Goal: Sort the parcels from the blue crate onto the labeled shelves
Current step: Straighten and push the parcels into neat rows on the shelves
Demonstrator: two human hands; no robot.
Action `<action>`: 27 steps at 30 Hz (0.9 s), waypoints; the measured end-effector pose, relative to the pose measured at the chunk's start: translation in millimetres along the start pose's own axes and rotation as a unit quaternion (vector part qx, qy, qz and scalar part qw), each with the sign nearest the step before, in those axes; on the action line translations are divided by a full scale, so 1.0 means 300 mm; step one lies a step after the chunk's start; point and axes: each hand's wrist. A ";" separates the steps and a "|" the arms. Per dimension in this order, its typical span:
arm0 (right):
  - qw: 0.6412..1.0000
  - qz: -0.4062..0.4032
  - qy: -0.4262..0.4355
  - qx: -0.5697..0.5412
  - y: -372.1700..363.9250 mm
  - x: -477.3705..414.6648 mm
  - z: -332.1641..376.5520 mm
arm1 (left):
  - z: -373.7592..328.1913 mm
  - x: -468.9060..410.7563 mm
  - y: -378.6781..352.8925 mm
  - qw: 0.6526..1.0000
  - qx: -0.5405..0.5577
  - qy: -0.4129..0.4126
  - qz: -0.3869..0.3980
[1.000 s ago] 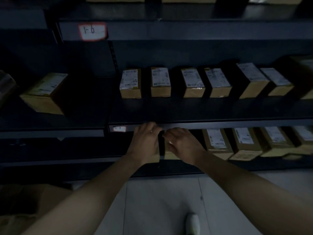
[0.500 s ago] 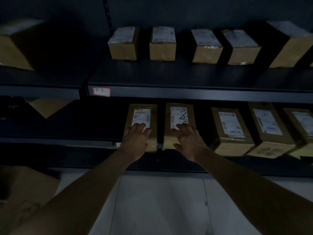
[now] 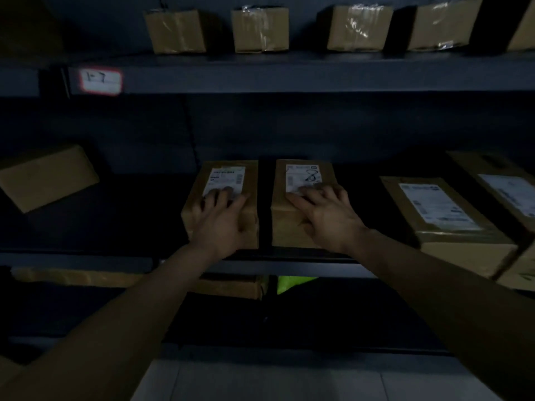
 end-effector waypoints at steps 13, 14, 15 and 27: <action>0.994 -0.011 -0.107 -0.006 -0.081 -0.148 -0.011 | 0.080 -0.156 -0.039 0.999 0.014 0.017 0.024; 0.994 -0.013 -0.110 -0.007 -0.085 -0.151 -0.009 | 0.082 -0.157 -0.038 1.000 0.007 0.015 0.026; 0.994 -0.013 -0.112 -0.008 -0.087 -0.152 -0.006 | 0.082 -0.158 -0.036 0.999 -0.003 0.014 0.030; 0.985 -0.118 -0.119 0.049 0.147 0.051 -0.128 | -0.449 -0.139 0.116 0.987 0.059 -0.084 -0.125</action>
Point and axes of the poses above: each hand's wrist, its own x-axis away from the middle knuckle, its own y-axis out of the back of the hand, z = x × y, and after that the axes turned 7 degrees about -z, right-handed
